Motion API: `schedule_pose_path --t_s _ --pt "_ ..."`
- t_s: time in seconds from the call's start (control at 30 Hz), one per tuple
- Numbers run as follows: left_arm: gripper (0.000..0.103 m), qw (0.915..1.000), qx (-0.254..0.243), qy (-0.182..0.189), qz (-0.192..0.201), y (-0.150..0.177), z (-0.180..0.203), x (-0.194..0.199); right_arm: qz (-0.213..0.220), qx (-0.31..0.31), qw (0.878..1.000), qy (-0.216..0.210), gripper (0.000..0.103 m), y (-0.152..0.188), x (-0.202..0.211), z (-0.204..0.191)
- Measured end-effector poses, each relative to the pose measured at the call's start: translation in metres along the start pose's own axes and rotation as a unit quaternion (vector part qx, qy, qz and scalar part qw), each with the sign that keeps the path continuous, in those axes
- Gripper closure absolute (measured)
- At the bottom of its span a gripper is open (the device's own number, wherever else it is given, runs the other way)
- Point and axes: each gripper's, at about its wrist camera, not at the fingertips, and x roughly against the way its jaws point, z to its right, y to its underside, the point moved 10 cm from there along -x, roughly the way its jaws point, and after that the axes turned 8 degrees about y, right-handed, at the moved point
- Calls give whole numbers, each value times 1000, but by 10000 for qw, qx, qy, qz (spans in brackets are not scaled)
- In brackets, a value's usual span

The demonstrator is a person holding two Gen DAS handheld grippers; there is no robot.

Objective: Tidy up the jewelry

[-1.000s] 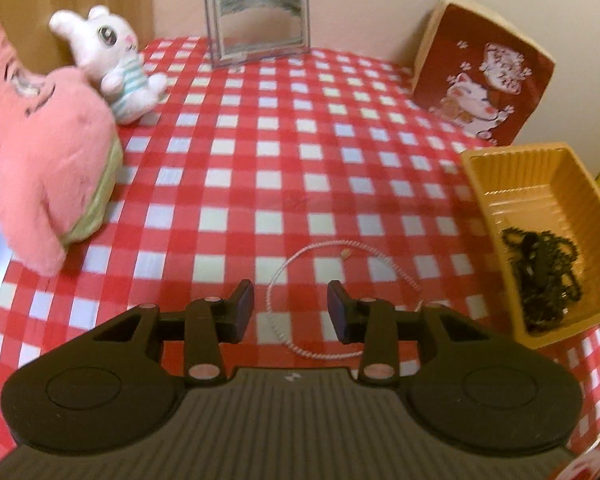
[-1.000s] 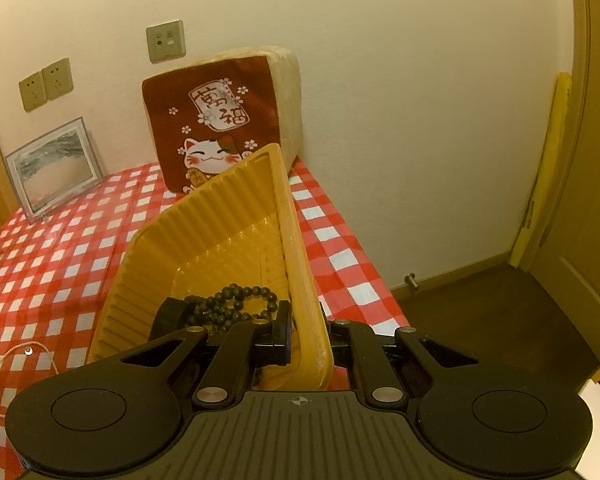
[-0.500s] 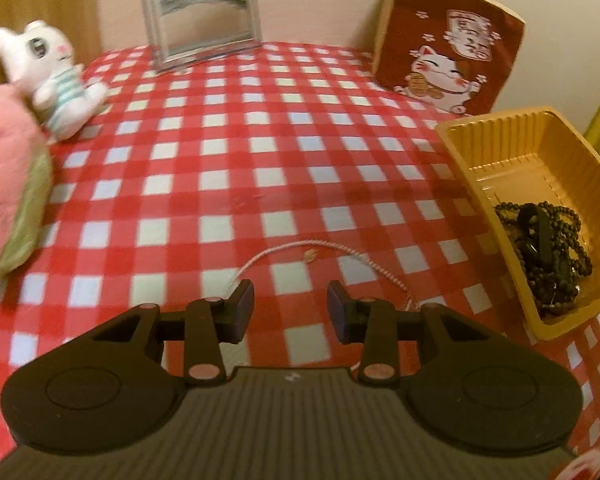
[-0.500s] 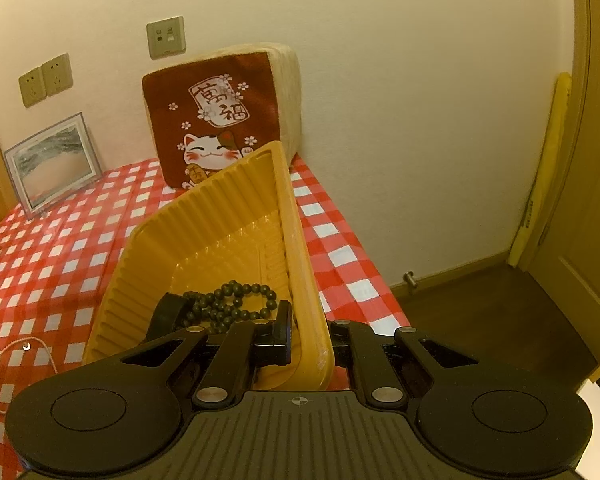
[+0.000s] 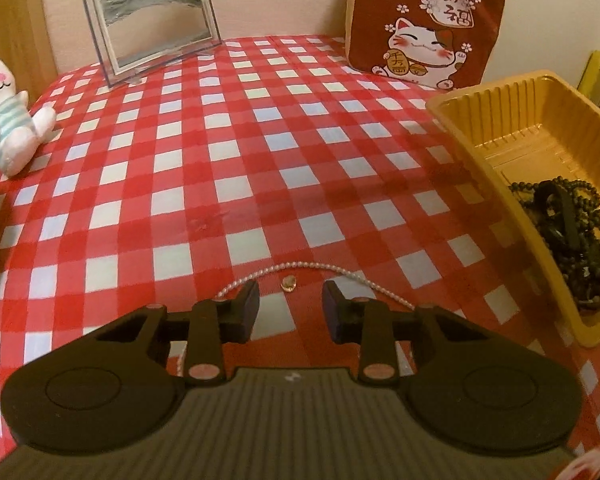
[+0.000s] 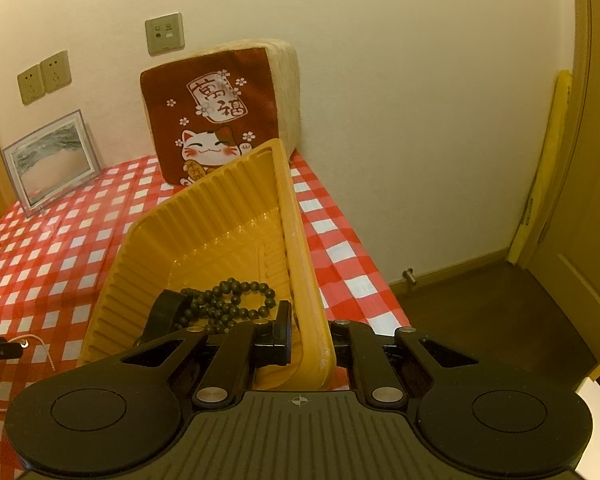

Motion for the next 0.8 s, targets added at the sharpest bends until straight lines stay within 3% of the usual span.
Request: schedule_pose_path --t_s 0.3,0.43,0.8 --pt "85 10000 -56 -39 -46 -3 -1 -15 -11 -11 10000 9 94 1 -2 2" --pt "96 9999 -141 -48 -38 -4 2 -17 -19 -17 10000 20 94 2 -3 3" --pt "97 9989 -449 -24 98 -9 14 -5 -20 -14 10000 17 94 2 -3 2"
